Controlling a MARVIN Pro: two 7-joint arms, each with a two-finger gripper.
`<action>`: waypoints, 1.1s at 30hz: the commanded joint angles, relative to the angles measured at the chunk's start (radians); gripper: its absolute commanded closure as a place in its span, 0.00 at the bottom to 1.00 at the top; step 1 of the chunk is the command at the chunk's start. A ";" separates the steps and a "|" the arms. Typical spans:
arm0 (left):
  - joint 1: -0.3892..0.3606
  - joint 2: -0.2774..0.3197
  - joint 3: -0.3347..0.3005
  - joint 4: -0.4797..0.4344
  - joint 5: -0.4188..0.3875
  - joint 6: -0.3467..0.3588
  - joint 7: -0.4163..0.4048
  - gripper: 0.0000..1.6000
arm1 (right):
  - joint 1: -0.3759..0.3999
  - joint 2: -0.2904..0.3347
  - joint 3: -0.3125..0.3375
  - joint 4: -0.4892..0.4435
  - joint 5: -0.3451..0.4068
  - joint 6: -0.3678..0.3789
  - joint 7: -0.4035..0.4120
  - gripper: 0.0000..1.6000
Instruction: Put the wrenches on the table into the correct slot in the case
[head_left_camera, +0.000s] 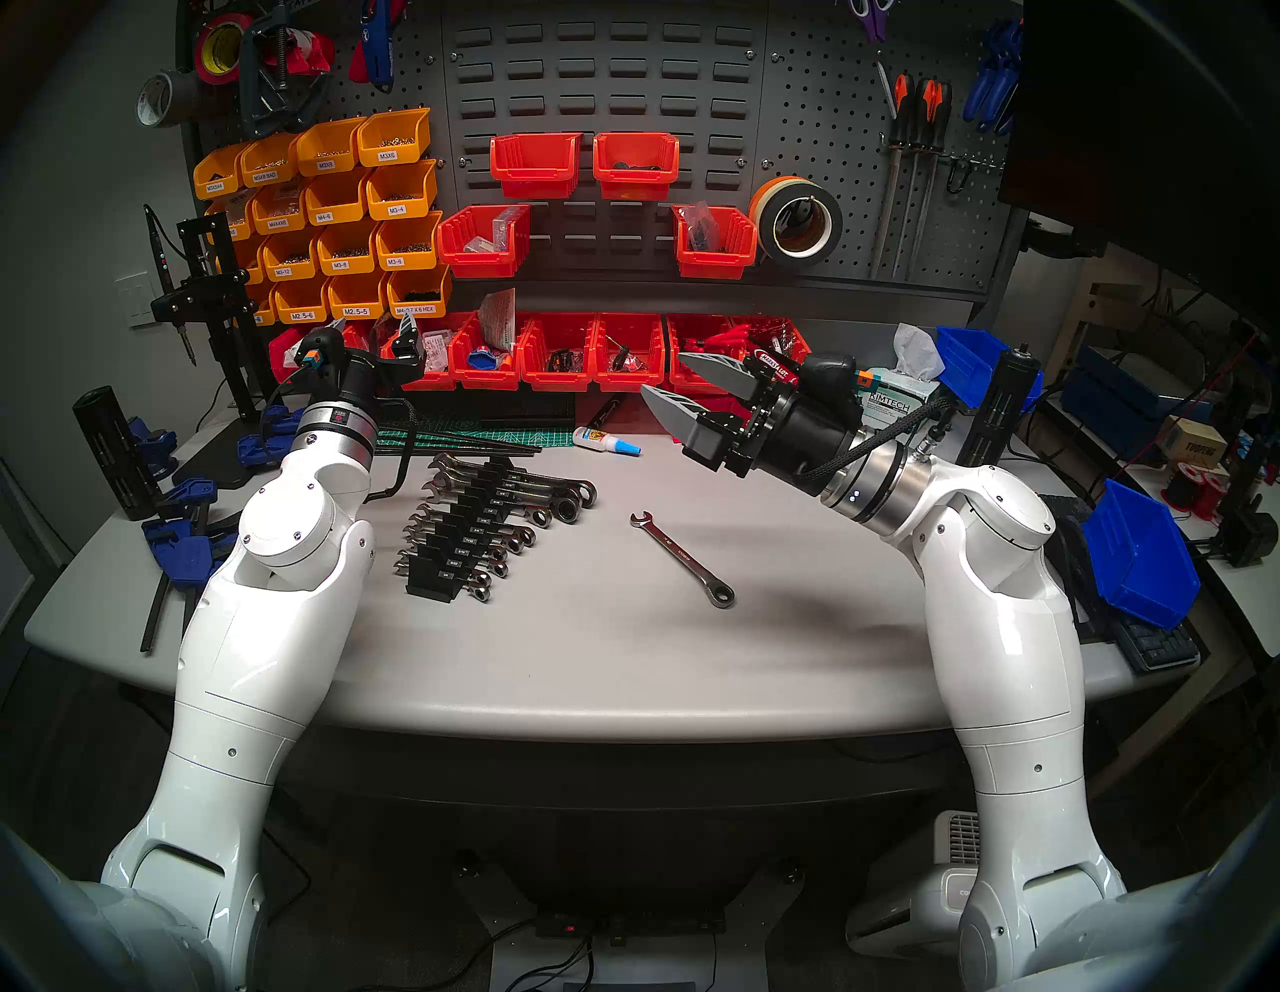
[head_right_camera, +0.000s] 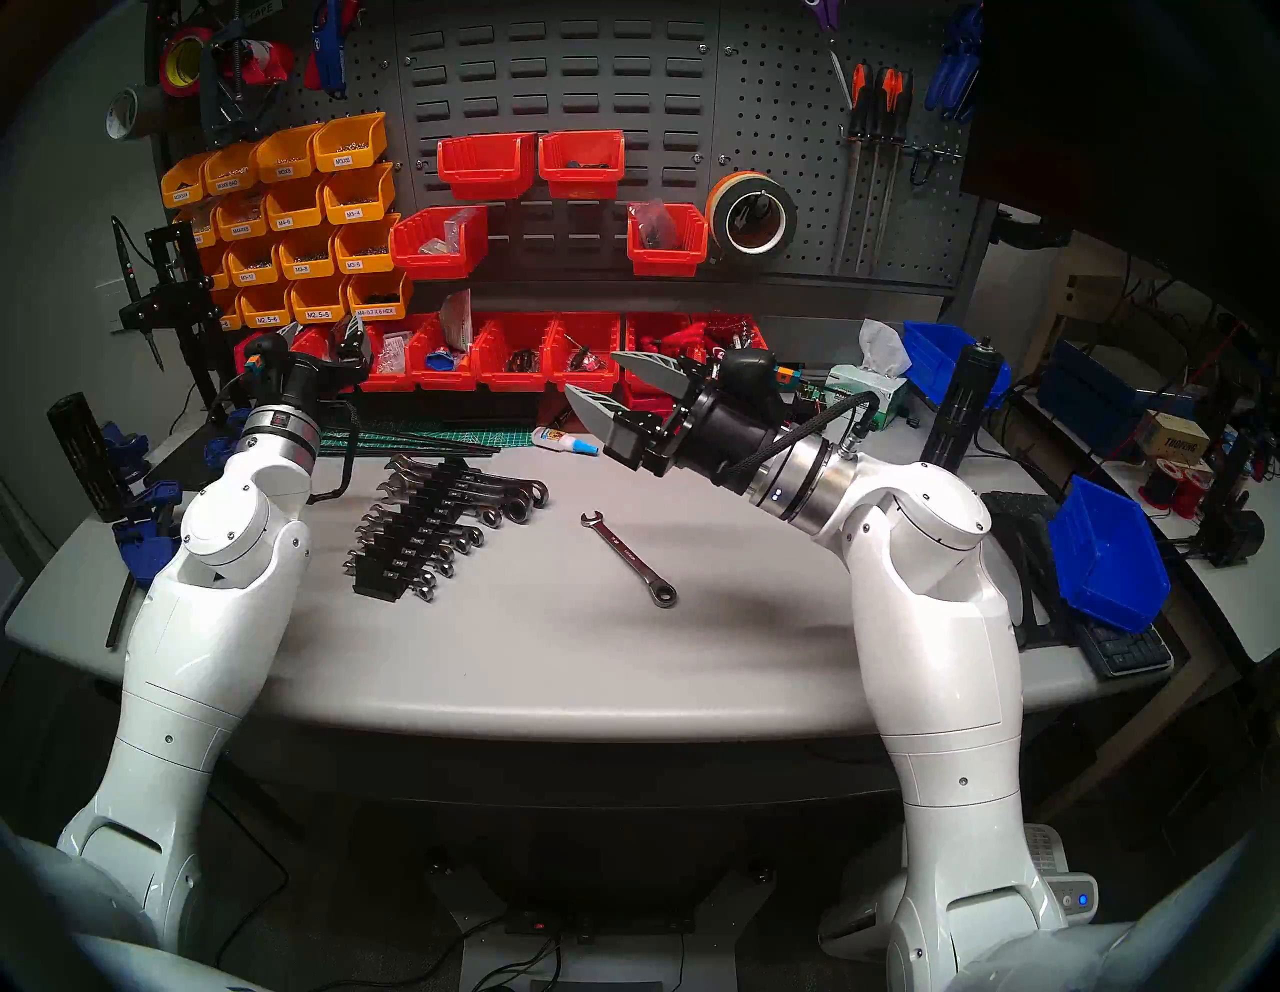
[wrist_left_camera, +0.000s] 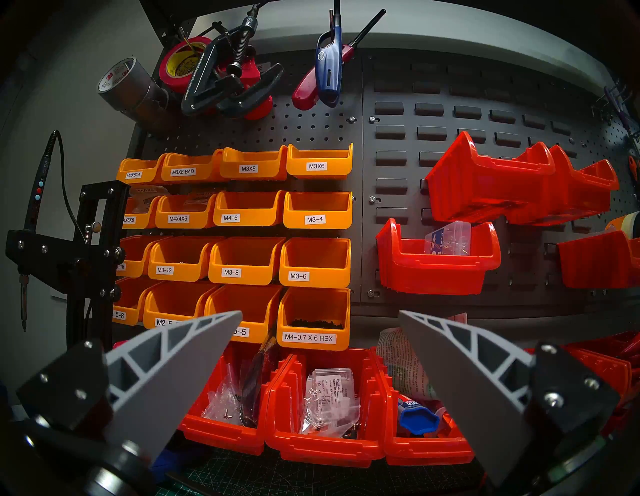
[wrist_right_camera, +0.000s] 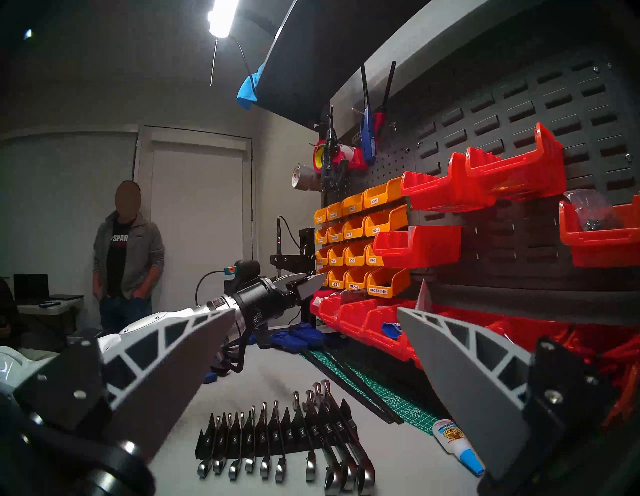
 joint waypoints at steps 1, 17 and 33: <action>-0.031 0.001 -0.008 -0.028 0.000 -0.011 0.000 0.00 | 0.005 0.016 0.001 -0.019 0.000 -0.002 0.020 0.00; -0.031 0.001 -0.008 -0.027 0.000 -0.011 0.000 0.00 | 0.007 0.078 -0.037 -0.010 -0.032 0.004 0.094 0.00; -0.031 0.001 -0.008 -0.027 0.000 -0.011 0.000 0.00 | 0.020 0.123 -0.048 0.002 -0.100 -0.024 0.144 0.00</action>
